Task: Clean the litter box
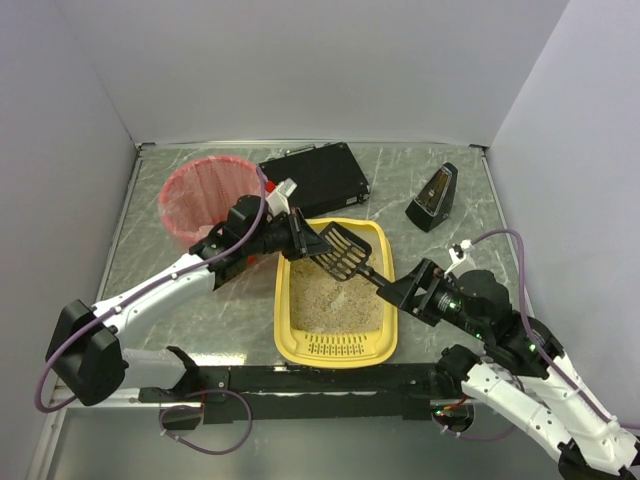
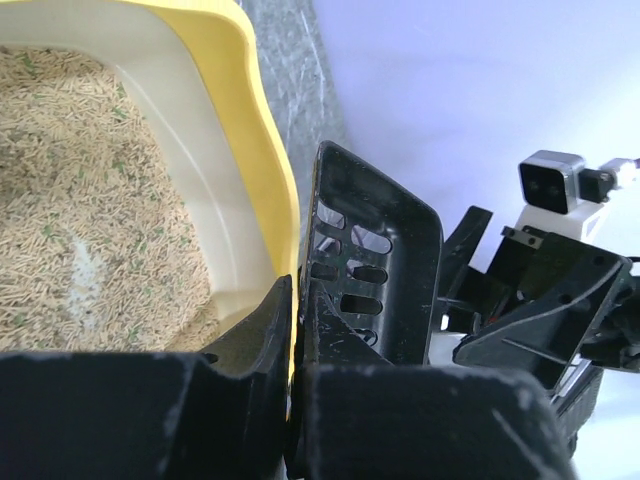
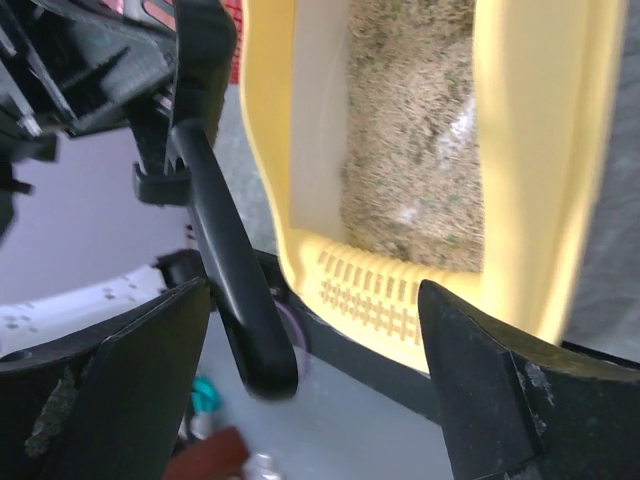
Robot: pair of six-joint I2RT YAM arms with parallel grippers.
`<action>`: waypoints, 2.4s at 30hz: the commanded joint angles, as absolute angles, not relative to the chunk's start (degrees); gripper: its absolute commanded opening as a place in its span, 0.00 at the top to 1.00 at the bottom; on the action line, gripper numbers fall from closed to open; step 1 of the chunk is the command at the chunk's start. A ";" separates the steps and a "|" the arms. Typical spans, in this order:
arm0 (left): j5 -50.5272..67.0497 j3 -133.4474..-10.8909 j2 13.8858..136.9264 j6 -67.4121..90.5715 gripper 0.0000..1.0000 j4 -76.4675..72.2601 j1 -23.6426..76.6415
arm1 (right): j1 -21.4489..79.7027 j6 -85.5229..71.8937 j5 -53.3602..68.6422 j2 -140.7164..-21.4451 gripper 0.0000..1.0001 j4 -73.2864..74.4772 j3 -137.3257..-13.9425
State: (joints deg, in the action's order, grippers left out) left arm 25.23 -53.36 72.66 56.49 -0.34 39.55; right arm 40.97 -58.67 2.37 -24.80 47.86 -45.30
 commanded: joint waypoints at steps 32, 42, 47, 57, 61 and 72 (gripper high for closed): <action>21.36 -52.12 71.72 56.96 0.10 -0.89 39.64 | 40.78 -64.28 -6.32 -21.53 1.00 26.97 -41.82; 10.81 -54.67 62.24 49.58 0.03 13.88 40.69 | 40.78 -40.45 -10.48 -32.94 1.00 47.81 -61.15; 0.20 -55.28 56.87 48.25 0.03 24.85 40.96 | 43.92 -30.16 -9.67 -44.98 1.00 53.08 -67.23; -9.31 -49.22 52.12 53.43 0.03 29.27 41.13 | 56.78 -46.30 -27.43 -75.58 1.00 79.36 -90.54; -8.18 -48.43 52.38 53.79 0.03 27.07 41.13 | 55.29 -57.10 -27.34 -78.13 1.00 83.23 -87.55; -8.00 -48.69 58.36 52.03 0.03 23.73 41.13 | 49.05 -59.50 -22.85 -85.60 1.00 80.86 -90.18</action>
State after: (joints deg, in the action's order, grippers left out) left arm -6.98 -47.99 57.01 52.75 25.89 40.86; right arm 51.03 -57.58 -23.66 -83.48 76.55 -87.53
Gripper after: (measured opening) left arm 0.968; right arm 0.220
